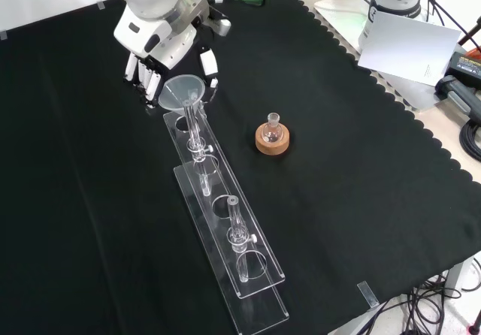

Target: Pick up the funnel from the transparent funnel stand.

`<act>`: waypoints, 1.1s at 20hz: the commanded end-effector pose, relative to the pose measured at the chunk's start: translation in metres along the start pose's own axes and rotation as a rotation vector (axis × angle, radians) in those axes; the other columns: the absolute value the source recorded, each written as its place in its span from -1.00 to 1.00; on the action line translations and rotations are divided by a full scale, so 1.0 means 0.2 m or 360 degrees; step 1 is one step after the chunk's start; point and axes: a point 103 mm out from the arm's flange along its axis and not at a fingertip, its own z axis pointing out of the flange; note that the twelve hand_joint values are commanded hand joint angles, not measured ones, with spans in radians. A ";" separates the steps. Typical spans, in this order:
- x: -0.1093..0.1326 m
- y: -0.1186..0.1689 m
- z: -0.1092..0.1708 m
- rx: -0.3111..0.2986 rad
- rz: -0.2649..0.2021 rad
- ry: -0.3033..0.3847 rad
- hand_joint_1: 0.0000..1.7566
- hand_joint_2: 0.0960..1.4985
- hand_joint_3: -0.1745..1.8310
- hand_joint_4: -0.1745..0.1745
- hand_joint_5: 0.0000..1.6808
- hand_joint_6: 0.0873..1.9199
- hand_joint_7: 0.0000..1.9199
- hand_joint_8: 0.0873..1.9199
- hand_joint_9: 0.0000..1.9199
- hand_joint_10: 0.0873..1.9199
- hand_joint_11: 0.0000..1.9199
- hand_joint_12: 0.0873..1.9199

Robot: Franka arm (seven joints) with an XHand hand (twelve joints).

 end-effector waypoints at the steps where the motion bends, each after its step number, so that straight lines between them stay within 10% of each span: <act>1: 0.01 -0.05 -0.06 -0.0106 -0.0004 0.0005 -0.03 -0.40 -0.19 -0.38 -0.33 -0.48 -0.04 -0.39 0.06 -0.68 -0.32 0.20; 22: 0.07 -0.27 -0.31 -0.0303 -0.0042 0.0047 -0.01 -0.42 -0.15 -0.38 -0.35 -0.36 -0.02 -0.39 0.09 -0.72 -0.30 0.18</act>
